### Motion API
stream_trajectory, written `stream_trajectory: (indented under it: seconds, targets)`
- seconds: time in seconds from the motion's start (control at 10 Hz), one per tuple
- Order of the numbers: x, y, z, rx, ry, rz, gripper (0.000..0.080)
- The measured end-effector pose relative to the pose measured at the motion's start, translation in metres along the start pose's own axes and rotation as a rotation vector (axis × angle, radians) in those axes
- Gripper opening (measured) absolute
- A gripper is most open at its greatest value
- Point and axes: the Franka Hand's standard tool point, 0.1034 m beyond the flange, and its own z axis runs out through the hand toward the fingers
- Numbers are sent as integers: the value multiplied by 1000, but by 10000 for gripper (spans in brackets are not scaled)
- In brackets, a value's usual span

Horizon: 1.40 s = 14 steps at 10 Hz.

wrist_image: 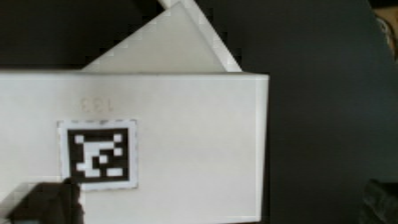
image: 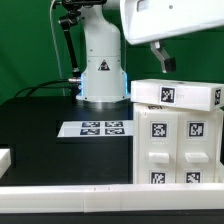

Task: Assemble cabinet

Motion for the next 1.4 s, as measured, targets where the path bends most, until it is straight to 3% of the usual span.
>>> stream_trajectory:
  seconds: [0.4, 0.6, 0.8, 1.4]
  targets:
    - [1, 2, 1, -5, 0, -269, 796]
    - [1, 3, 1, -17, 1, -536, 796]
    - [-2, 4, 3, -52, -7, -818, 796]
    - [-9, 22, 16, -87, -53, -1260, 796]
